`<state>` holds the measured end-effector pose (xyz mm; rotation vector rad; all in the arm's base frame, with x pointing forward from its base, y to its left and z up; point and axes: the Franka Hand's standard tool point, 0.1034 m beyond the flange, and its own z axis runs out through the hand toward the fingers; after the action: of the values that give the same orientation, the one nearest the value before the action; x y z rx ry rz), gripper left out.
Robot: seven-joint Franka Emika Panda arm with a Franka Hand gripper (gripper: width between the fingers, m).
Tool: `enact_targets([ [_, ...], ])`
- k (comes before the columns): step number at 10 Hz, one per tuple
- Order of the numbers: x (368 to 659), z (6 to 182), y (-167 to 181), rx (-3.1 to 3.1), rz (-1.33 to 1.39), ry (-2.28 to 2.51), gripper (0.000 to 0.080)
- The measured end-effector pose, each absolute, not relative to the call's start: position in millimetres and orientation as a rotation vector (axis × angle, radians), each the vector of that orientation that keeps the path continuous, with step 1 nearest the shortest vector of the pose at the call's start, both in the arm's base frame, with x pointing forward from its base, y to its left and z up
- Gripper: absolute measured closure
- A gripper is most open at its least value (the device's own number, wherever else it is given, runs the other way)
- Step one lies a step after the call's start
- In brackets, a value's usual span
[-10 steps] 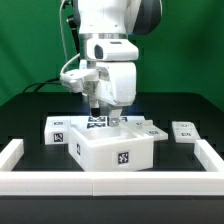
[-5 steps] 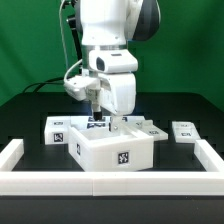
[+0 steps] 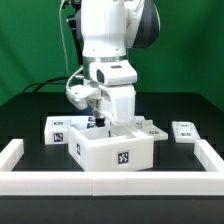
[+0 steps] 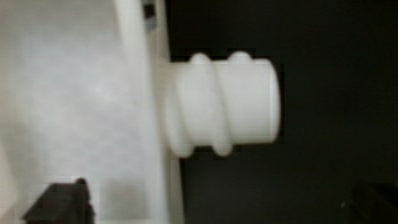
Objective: Assemble cabinet
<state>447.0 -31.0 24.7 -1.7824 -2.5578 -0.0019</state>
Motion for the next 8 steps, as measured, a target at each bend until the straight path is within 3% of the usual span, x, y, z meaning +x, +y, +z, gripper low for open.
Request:
enact_targets([
  [1, 446.9, 24.2, -31.3, -1.784, -0.002, -2.556, 0.017],
  [2, 446.7, 24.0, -31.6, -1.786, -0.001, -2.554, 0.0361],
  [3, 446.7, 23.9, -31.7, -1.787, -0.001, -2.553, 0.0361],
  [4, 446.7, 23.9, -31.9, -1.789, -0.001, -2.552, 0.0551],
  [5, 446.6, 23.8, -31.9, -1.791, -0.001, -2.55, 0.0551],
  [6, 446.6, 23.8, -31.9, -1.792, -0.001, -2.549, 0.0733],
  [8, 446.7, 23.9, -32.5, -1.8, -0.001, -2.545, 0.0766],
])
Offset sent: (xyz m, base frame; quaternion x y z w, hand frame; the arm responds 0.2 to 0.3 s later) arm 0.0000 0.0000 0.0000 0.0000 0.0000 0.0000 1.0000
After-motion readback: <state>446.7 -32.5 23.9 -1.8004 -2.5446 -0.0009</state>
